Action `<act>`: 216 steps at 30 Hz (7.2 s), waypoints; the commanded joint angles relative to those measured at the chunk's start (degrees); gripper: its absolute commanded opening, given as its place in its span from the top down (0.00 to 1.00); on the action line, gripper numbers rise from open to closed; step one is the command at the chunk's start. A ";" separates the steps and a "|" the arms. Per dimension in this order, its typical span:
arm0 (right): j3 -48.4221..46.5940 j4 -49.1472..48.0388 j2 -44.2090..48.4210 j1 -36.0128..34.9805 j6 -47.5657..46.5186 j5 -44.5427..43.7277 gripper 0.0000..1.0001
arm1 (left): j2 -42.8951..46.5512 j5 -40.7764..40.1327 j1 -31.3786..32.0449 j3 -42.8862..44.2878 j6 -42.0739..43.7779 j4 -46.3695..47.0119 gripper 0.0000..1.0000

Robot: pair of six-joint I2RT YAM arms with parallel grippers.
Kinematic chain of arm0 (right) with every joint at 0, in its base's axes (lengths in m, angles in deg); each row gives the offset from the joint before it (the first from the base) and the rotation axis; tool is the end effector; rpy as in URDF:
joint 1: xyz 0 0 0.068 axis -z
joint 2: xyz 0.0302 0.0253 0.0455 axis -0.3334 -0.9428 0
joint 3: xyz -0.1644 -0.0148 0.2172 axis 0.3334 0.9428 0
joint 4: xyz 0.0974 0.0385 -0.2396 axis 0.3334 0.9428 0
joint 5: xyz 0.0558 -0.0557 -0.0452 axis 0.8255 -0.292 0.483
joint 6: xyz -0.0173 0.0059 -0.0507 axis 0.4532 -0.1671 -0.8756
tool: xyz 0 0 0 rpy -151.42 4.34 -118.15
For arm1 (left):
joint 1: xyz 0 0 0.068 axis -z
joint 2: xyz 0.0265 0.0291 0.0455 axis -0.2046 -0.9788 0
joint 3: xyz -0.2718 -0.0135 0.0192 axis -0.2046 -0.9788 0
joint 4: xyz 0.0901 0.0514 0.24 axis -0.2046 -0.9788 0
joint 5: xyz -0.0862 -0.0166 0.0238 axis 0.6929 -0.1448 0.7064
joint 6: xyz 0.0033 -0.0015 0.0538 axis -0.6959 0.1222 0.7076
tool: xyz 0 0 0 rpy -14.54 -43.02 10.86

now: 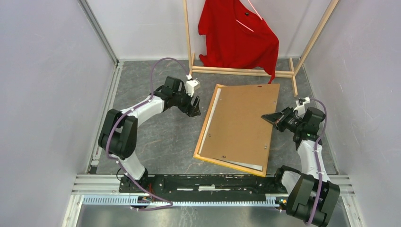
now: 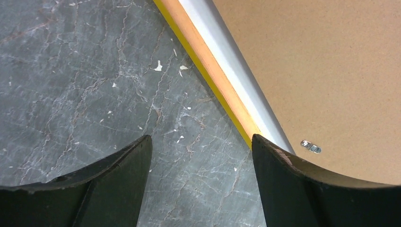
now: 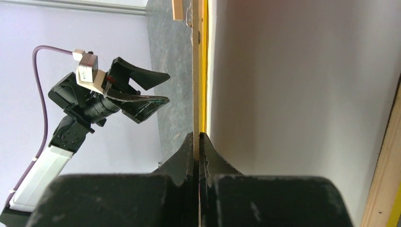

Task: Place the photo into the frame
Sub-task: Place the photo frame item in the photo frame, then install the photo frame at the center of the board.

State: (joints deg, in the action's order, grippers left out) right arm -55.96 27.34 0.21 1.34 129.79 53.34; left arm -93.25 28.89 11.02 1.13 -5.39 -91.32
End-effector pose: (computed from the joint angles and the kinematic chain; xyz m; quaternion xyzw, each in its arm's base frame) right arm 0.1903 -0.0419 0.2114 0.2752 0.7649 0.4854 0.3219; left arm 0.3253 -0.1564 0.2103 0.3508 0.8370 -0.2776 0.3151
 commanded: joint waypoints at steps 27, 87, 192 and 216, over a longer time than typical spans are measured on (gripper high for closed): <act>-1.14 -13.18 -7.05 0.90 4.14 4.43 1.00 | -0.22 -2.83 1.22 -0.09 2.49 -1.38 0.18; 3.83 -16.46 -12.93 -1.34 -0.37 2.23 1.00 | 0.61 -3.38 1.43 0.02 1.01 -3.41 0.17; -18.88 -27.87 -37.28 -78.28 -19.27 -38.63 0.33 | -0.65 8.55 -13.07 -7.85 5.18 -18.37 0.57; -19.11 -34.82 -45.43 -79.27 -16.42 -37.63 0.34 | -2.95 6.53 -11.74 -7.18 7.93 -18.37 0.83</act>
State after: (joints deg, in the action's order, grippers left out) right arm -73.33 -3.85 -44.14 -77.43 112.57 15.44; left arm -95.43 37.85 -1.79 -6.63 0.30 -111.12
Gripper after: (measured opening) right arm 0.668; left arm 0.226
